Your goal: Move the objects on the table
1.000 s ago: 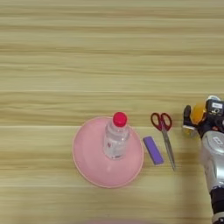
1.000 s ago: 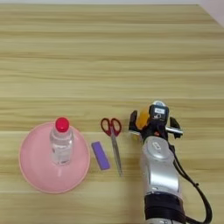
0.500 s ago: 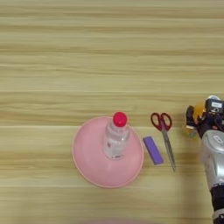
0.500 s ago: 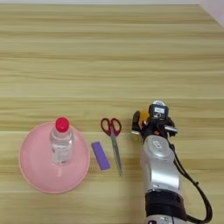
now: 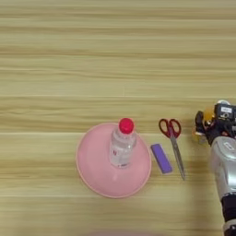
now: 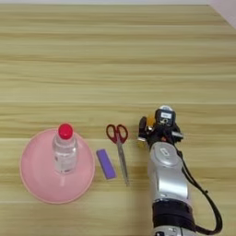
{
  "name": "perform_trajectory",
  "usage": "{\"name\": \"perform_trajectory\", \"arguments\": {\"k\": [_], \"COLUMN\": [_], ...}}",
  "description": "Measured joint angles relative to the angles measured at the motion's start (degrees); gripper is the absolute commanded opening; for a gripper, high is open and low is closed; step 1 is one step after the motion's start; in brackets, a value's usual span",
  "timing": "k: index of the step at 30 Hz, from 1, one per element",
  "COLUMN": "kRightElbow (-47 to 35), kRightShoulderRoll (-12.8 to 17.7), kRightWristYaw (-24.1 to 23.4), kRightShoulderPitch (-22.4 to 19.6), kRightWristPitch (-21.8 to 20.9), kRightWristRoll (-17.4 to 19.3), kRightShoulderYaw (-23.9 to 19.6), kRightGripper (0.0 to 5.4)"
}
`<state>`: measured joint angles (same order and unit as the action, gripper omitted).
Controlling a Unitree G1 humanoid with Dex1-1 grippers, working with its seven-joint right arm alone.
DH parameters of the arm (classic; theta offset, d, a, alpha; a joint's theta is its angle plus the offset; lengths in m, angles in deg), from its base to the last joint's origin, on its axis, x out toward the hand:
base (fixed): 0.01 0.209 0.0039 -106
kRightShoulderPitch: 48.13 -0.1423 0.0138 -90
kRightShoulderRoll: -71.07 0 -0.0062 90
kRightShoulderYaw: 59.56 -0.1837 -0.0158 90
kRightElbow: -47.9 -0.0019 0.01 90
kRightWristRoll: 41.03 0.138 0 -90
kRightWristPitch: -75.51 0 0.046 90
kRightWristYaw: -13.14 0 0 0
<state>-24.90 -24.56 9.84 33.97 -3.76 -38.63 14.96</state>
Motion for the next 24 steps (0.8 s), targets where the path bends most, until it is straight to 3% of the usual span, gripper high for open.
{"name": "perform_trajectory", "arguments": {"k": [12,24], "kRightElbow": [-4.3,-5.8], "kRightShoulderRoll": [-0.6,-2.7], "kRightWristYaw": [3.6,8.8], "kRightShoulderPitch": [1.2,1.5], "kRightWristPitch": [-7.7,-9.4], "kRightWristRoll": [-0.9,-0.7], "kRightShoulderYaw": [4.0,9.3], "kRightGripper": [3.62,3.61]}}
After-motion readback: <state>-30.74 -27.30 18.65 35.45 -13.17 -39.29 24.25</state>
